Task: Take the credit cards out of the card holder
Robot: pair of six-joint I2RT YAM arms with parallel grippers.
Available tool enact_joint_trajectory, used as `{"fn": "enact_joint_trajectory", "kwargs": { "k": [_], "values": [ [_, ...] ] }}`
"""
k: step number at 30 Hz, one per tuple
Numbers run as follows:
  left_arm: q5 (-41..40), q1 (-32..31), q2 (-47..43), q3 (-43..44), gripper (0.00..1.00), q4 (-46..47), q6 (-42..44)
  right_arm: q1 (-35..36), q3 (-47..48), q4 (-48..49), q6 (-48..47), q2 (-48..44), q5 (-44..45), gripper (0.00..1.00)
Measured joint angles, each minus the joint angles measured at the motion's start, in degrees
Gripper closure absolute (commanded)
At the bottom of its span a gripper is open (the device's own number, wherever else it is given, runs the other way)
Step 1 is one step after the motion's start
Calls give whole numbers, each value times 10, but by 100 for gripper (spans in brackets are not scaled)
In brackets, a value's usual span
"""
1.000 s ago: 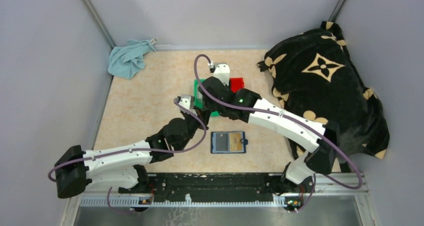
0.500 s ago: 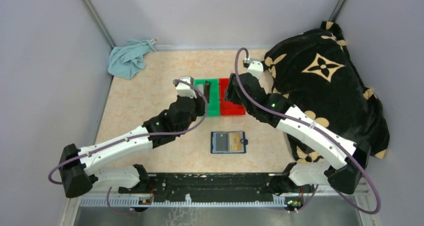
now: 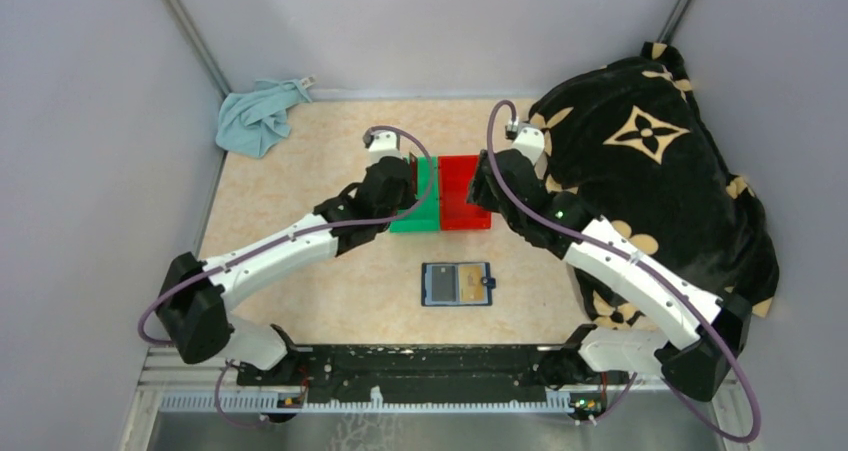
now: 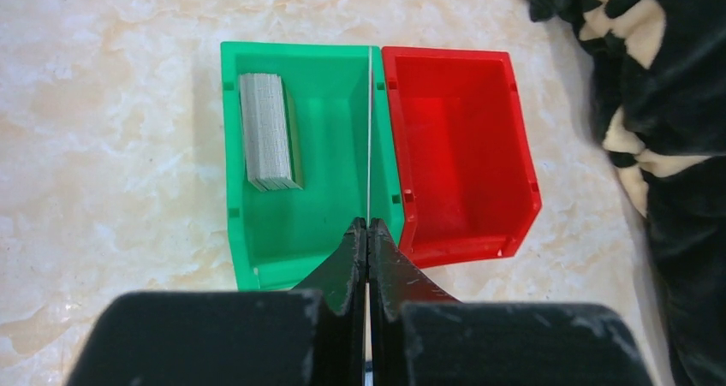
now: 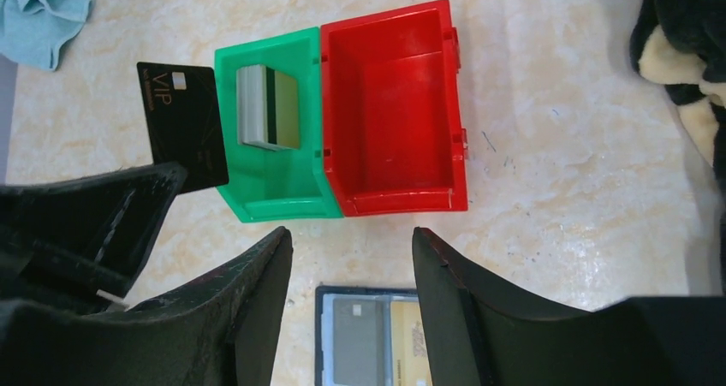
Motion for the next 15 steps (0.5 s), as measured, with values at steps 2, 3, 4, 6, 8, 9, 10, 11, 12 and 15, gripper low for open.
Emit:
{"fn": "enact_joint_trajectory", "kwargs": {
  "k": [2,3,4,6,8,9,10,11,12,15],
  "values": [
    [6,7,30,23,100,-10,0,-3,-11,0,0,-13,0,46],
    [8,9,43,32,100,-14,-1,-5,-18,0,0,-18,0,46],
    [10,11,57,42,100,-17,-2,-7,-24,0,0,-23,0,46],
    [17,17,77,54,100,-23,-3,-13,-39,-1,0,-30,-5,47],
    [27,24,93,59,100,-26,-5,-22,-51,0,1,-35,-13,47],
    [33,28,100,59,100,-28,-5,-26,-56,0,1,-37,-16,47],
    [37,33,106,59,100,-29,-5,-30,-63,0,1,-39,-21,47],
    [41,37,112,59,100,-30,-5,-33,-68,-1,1,-42,-24,47],
    [44,41,118,59,100,-30,-4,-36,-71,-1,1,-44,-26,47],
    [52,48,134,60,100,-27,1,-41,-74,0,1,-47,-32,47]
  ]
}}
